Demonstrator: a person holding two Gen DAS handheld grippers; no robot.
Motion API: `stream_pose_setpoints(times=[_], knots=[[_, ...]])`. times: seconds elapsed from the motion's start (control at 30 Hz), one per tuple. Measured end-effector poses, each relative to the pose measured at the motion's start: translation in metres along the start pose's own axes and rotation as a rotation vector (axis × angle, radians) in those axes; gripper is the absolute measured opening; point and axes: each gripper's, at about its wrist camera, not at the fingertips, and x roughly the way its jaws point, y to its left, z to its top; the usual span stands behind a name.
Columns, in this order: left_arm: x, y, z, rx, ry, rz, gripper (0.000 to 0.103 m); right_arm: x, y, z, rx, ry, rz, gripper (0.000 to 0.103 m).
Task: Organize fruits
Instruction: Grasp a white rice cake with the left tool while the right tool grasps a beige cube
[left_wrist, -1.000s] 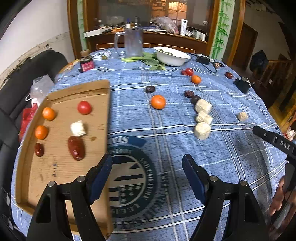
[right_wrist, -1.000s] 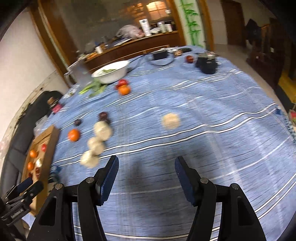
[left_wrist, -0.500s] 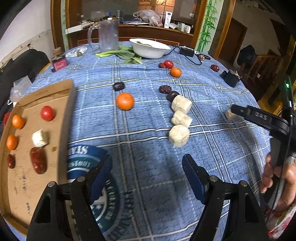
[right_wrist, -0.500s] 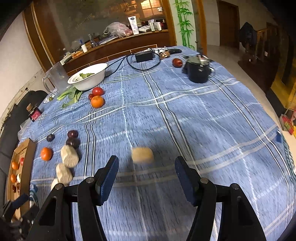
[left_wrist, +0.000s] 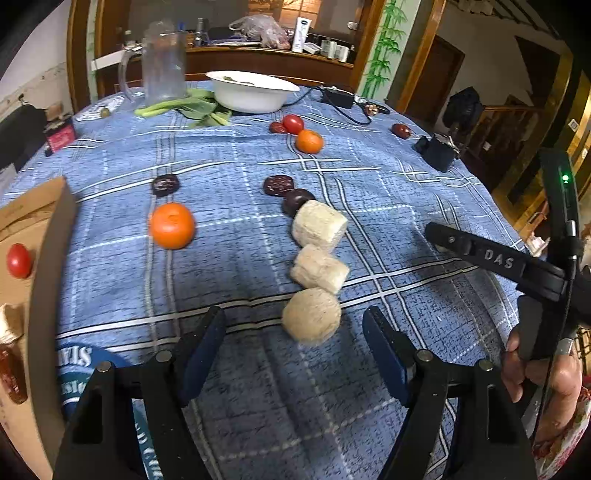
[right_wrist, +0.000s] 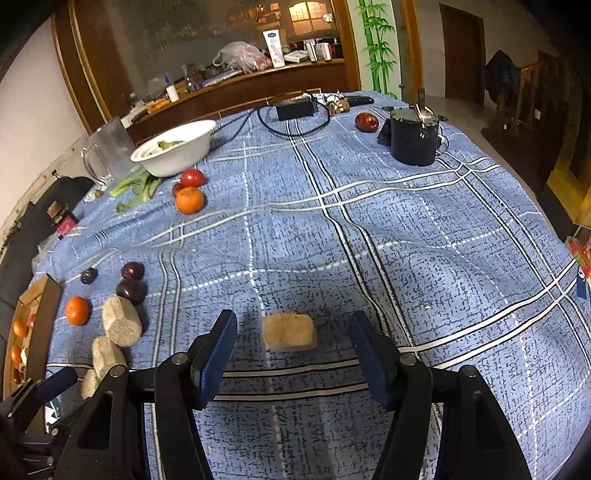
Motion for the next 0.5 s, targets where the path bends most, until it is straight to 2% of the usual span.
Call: stream_pose_setpoints(times=[0.17, 0.2, 0.23, 0.27, 0.33, 0.4, 0.43, 0.5], knots=[[0.0048, -0.0041, 0.0008, 0.026, -0.009, 0.008, 0.065, 0.0012, 0.0062, -0.0014, -0.043, 0.004, -0.033, 0.067], [0.0044, -0.0041, 0.0002, 0.027, -0.016, 0.018, 0.061, 0.0015, 0.0065, -0.0016, -0.047, 0.004, -0.034, 0.067], [0.004, -0.004, -0.0006, 0.028, -0.022, 0.027, 0.054, 0.0013, 0.007, -0.0019, -0.051, 0.003, -0.03, 0.066], [0.0032, -0.0039, -0.0013, 0.027, -0.029, 0.034, 0.048, 0.0012, 0.0069, -0.002, -0.053, 0.003, -0.028, 0.06], [0.0019, -0.0033, -0.0025, 0.022, -0.036, -0.008, 0.03, 0.0009, 0.0073, -0.003, -0.06, 0.0, -0.032, 0.052], [0.0009, -0.0042, -0.0042, 0.025, -0.042, -0.008, 0.03, 0.0001, 0.0066, -0.0038, -0.059, -0.002, -0.029, 0.046], [0.0001, -0.0046, -0.0047, 0.027, -0.046, -0.007, 0.03, -0.0003, 0.0055, -0.004, -0.056, -0.003, -0.024, 0.04], [-0.0018, -0.0045, -0.0052, 0.028, -0.055, -0.008, 0.03, -0.0012, 0.0033, -0.004, -0.047, -0.005, -0.019, 0.038]])
